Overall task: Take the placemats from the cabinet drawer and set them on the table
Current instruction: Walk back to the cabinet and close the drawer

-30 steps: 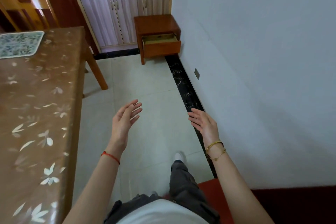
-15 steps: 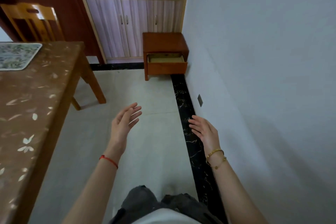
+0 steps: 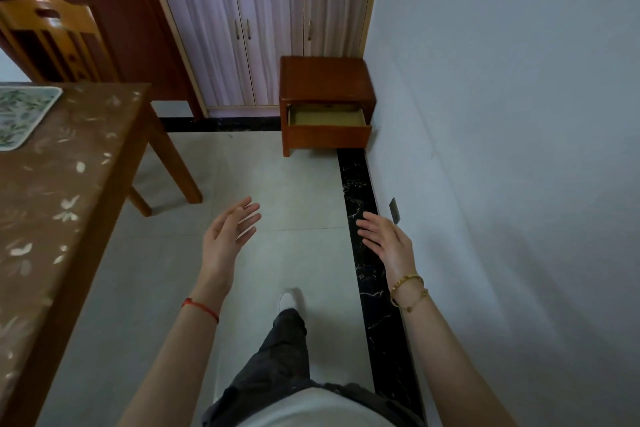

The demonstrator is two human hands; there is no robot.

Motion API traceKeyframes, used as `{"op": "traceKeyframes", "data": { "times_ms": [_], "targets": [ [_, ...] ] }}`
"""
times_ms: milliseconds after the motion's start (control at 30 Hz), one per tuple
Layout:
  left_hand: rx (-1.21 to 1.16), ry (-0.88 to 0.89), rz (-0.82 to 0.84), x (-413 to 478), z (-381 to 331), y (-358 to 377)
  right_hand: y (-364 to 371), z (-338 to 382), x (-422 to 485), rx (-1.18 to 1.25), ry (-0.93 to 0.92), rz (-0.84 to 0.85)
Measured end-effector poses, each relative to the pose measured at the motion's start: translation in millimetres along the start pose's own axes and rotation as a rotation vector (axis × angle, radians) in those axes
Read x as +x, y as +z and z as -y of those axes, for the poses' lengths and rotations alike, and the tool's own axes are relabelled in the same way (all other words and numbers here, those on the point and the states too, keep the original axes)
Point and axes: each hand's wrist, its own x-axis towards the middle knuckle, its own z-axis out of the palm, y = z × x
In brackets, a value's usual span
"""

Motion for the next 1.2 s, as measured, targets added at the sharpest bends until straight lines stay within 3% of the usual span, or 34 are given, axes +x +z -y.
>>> {"op": "traceKeyframes", "data": {
  "times_ms": [533, 867, 1200],
  "targets": [
    [0.047, -0.058, 0.070, 261.2, -57.7, 46.3, 93.7, 58.5, 229.1, 0.030, -0.001, -0.044],
    [0.079, -0.124, 0.100, 379.4, -61.6, 96.3, 100.9, 78.8, 351.1, 0.049, 0.061, -0.102],
    [0.092, -0.192, -0.004, 505.1, -60.5, 178.1, 84.8, 111.2, 515.9, -0.012, 0.192, -0.076]
  ]
}}
